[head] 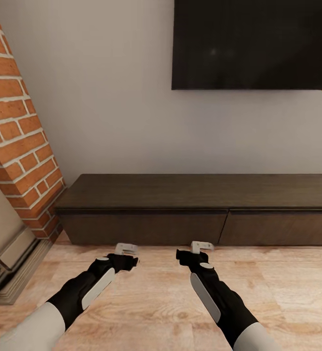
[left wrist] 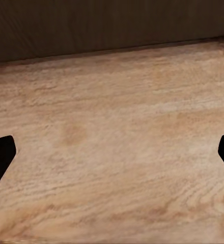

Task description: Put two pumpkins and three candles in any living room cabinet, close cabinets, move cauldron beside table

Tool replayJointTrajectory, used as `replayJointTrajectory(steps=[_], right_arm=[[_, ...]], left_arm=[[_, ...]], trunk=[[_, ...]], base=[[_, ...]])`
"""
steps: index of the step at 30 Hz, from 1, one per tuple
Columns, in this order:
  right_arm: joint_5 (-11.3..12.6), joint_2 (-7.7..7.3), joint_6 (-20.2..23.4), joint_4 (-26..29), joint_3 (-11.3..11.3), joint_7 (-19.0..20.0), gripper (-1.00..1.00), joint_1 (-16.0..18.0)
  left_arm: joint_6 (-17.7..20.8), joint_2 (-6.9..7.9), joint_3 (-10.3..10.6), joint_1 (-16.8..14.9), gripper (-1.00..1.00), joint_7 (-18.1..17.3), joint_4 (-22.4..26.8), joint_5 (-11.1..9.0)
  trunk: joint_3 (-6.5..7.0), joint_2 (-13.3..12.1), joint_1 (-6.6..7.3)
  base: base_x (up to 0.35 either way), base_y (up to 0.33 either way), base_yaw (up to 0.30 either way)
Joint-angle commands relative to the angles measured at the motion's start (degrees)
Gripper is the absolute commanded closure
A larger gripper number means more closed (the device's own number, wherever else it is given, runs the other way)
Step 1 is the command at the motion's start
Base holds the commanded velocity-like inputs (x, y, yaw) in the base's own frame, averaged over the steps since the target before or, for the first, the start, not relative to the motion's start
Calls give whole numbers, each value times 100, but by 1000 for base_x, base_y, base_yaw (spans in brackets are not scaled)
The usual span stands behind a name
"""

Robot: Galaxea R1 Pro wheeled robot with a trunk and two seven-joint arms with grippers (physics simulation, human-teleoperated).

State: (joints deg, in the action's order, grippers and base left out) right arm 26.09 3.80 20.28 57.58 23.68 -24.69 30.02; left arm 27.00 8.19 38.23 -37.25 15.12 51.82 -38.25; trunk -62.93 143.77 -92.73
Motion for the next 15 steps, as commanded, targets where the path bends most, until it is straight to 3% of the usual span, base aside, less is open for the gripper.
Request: replayJointTrajectory(steps=[1, 3, 6, 15], right_arm=[[46, -3, 32, 12, 14, -50, -100, 4], [45, -3, 170, 23, 14, -49, -100, 4], [40, -3, 434, 85, 14, -50, -100, 9], [38, -3, 672, 320, 6, -76, -100, 11]], left_arm=[[98, 7, -103, -16, -100, 57, 13, -63], [382, 7, -429, -33, -100, 59, 24, -53], [688, 7, -667, -45, -100, 61, 33, -41], [1117, 1, -832, -70, -100, 61, 38, -33]], trunk=[[17, 1, 3], [61, -2, 8], [128, -6, 16], [327, -18, 39]], base=[[0, 0, 0], [0, 0, 0], [0, 0, 0], [0, 0, 0]])
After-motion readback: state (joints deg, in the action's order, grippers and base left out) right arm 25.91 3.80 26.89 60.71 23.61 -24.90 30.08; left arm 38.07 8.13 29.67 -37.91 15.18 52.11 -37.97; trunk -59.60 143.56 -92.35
